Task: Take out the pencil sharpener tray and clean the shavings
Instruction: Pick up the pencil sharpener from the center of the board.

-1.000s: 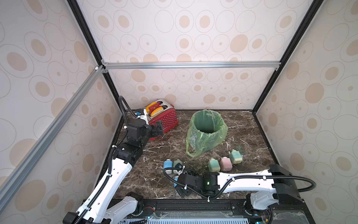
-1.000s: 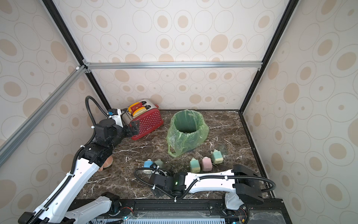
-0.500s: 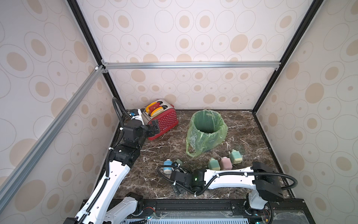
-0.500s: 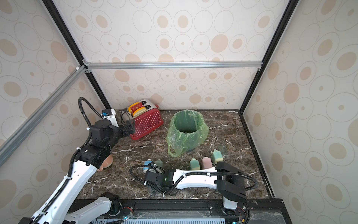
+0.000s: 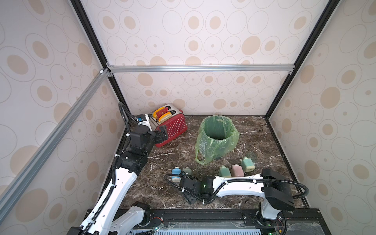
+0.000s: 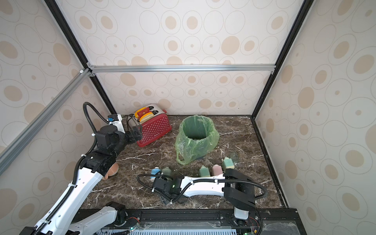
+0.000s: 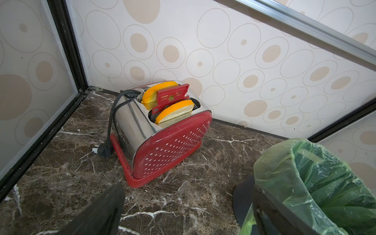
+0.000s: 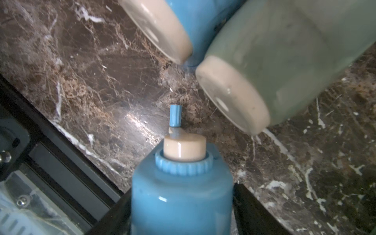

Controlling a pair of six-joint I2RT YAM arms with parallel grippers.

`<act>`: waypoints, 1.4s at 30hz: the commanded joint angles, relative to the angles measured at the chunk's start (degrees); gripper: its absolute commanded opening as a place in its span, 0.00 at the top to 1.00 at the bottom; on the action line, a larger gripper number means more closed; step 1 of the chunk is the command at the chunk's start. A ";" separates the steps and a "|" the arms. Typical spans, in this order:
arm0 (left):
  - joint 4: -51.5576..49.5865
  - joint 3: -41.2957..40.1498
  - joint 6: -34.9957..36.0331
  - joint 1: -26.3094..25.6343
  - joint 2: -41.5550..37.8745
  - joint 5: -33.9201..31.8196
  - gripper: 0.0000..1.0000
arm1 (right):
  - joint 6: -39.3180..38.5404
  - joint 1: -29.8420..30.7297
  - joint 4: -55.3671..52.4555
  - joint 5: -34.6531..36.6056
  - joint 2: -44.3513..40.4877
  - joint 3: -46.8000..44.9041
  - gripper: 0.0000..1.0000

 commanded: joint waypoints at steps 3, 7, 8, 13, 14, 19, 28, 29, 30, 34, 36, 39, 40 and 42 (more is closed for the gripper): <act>1.31 0.24 -0.88 0.50 0.64 1.19 0.01 | -3.33 -0.51 -1.44 -0.44 -2.82 -2.60 0.41; 2.17 0.09 -0.87 0.55 1.09 2.86 0.01 | -4.59 -1.63 -2.93 1.01 -6.66 -5.85 0.50; 2.73 0.00 -0.82 0.59 1.34 4.15 0.01 | -5.09 -2.03 -2.92 1.15 -8.07 -7.03 0.51; 7.40 -0.37 -1.70 0.54 3.12 13.67 0.01 | -7.96 -3.87 -1.76 0.52 -13.78 -12.40 0.46; 8.00 -0.37 -2.19 0.53 3.50 15.03 0.01 | -8.42 -4.03 -1.36 0.63 -14.61 -13.15 0.39; 9.48 -0.87 -3.47 0.58 4.55 17.40 0.01 | -10.03 -4.27 2.08 -0.10 -16.90 -16.37 0.17; 10.78 -1.12 -3.87 0.61 4.60 20.47 0.01 | -9.24 -4.24 5.46 -0.50 -19.24 -21.35 0.11; 10.93 -1.16 -3.89 0.56 4.56 20.70 0.01 | -9.31 -4.24 6.35 -0.68 -20.00 -22.24 0.11; 11.10 -1.25 -3.96 0.56 4.61 20.96 0.01 | -9.45 -4.23 7.28 -1.03 -21.01 -23.18 0.12; 11.86 -1.67 -4.30 0.52 4.73 22.39 0.01 | -10.16 -4.27 10.32 -1.16 -24.36 -26.38 0.13; 12.46 -1.86 -4.56 0.57 4.88 23.17 0.01 | -10.53 -4.25 10.41 -0.91 -25.01 -26.79 0.14; 13.94 -2.22 -4.80 0.54 5.06 25.31 0.01 | -10.95 -4.27 10.53 -0.67 -24.98 -26.86 0.15; 14.47 -2.30 -4.92 0.53 5.19 26.18 0.01 | -11.22 -4.26 10.95 -0.83 -24.89 -26.94 0.15; 15.79 -2.48 -5.18 0.57 5.57 27.95 0.01 | -11.28 -4.21 11.33 -0.67 -24.71 -27.06 0.18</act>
